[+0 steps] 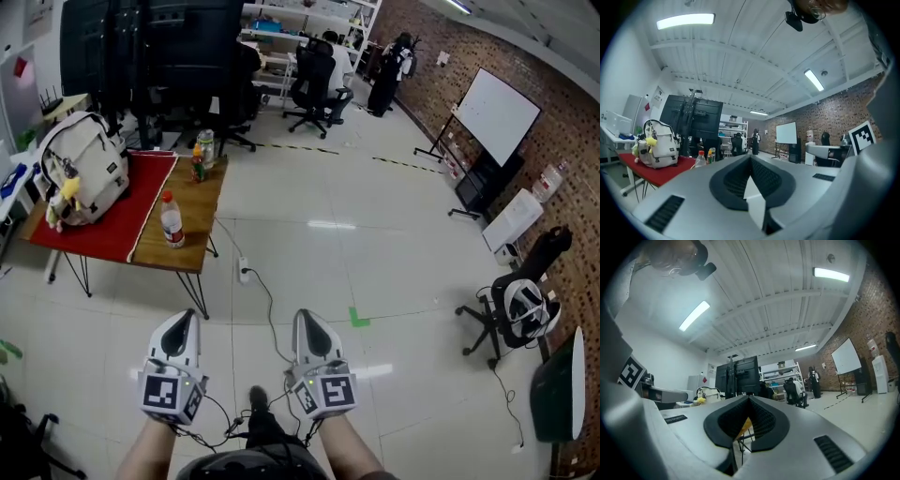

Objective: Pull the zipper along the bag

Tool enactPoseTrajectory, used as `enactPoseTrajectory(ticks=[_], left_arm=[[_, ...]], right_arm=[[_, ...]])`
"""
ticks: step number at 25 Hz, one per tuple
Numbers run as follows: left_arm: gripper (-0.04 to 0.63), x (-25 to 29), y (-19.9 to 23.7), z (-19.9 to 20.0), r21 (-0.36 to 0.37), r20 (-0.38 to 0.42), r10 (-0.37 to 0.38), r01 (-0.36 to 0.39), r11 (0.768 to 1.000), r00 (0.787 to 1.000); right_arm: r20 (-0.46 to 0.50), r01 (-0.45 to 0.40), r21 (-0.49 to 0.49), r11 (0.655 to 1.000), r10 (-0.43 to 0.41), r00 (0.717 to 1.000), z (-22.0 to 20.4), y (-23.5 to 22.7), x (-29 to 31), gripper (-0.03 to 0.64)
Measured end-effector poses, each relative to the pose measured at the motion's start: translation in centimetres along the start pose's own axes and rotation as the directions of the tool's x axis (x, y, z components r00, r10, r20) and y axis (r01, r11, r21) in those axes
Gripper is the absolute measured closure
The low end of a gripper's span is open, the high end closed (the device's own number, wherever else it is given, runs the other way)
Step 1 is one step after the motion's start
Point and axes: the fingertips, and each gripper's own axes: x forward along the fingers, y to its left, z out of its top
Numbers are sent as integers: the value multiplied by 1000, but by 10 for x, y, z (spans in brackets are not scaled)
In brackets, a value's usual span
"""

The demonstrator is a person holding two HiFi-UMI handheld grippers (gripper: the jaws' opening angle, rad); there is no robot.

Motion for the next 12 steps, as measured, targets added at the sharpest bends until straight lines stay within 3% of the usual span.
enactPoseTrajectory(ticks=[12], left_arm=[[569,210,4,9,22,-34,24,-24,999,999]], right_arm=[[-17,-27,59,998,28,999,-20,-142,163,607]])
